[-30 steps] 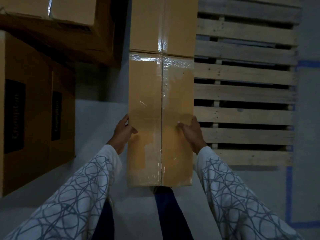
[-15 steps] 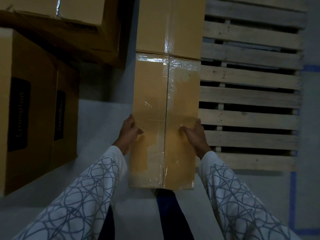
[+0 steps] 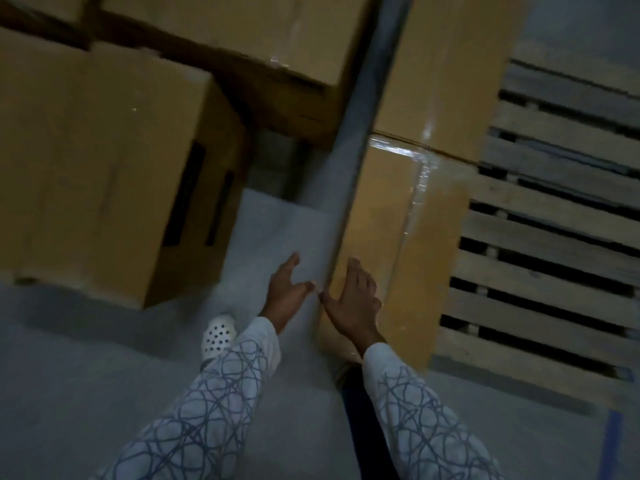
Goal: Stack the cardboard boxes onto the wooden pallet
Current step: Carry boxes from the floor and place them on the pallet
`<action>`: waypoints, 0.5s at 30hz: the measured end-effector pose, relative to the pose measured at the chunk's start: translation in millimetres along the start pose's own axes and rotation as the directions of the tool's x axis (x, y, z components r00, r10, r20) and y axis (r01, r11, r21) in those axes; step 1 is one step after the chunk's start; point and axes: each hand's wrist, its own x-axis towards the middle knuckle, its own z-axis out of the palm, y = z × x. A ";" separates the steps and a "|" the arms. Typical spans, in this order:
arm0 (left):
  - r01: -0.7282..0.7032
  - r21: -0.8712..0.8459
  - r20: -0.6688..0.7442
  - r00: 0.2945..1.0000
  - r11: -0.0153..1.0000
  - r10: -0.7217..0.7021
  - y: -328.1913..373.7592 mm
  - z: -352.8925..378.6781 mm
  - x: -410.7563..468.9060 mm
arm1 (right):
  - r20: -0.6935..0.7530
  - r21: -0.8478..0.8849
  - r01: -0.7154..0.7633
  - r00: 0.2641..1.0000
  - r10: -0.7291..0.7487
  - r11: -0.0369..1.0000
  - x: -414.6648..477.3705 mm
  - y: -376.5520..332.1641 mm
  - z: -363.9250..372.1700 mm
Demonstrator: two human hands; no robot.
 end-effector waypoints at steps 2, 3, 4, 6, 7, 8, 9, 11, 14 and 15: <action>-0.036 -0.011 -0.093 0.995 0.999 0.035 -13.6 -47.5 -14.0 | 0.031 -0.020 0.101 0.994 -0.101 0.995 -15.3 -48.8 34.9; -0.056 -0.010 -0.142 0.988 0.998 0.054 -21.5 -74.1 -17.7 | 0.035 -0.031 0.147 0.989 -0.146 0.989 -19.9 -74.1 52.9; -0.089 -0.019 -0.179 0.980 0.996 0.084 -28.8 -101.3 -19.4 | 0.033 -0.032 0.184 0.983 -0.183 0.982 -22.6 -99.9 70.6; -0.146 -0.031 -0.216 0.967 0.989 0.136 -39.5 -159.8 -17.7 | 0.023 0.000 0.213 0.977 -0.212 0.977 -23.2 -151.8 104.0; -0.165 -0.025 -0.234 0.960 0.986 0.154 -43.5 -190.8 -13.5 | 0.017 0.028 0.209 0.978 -0.210 0.978 -21.7 -176.7 119.7; -0.187 -0.013 -0.258 0.950 0.982 0.177 -47.1 -221.7 -8.1 | 0.012 0.060 0.195 0.981 -0.196 0.979 -19.9 -199.9 135.4; -0.202 0.014 -0.283 0.938 0.979 0.198 -48.4 -252.7 -2.8 | 0.003 0.095 0.172 0.985 -0.173 0.981 -17.8 -222.1 150.8; -0.212 0.069 -0.305 0.926 0.975 0.223 -52.1 -310.7 12.2 | -0.031 0.169 0.125 0.992 -0.122 0.978 -12.4 -260.5 177.9; -0.190 0.132 -0.295 0.929 0.973 0.222 -54.1 -385.1 42.2 | -0.087 0.175 0.127 0.990 -0.113 0.976 0.4 -302.7 208.4; -0.179 0.175 -0.290 0.930 0.968 0.225 -52.0 -406.6 51.8 | -0.101 0.103 0.145 0.986 -0.135 0.984 6.1 -312.5 216.6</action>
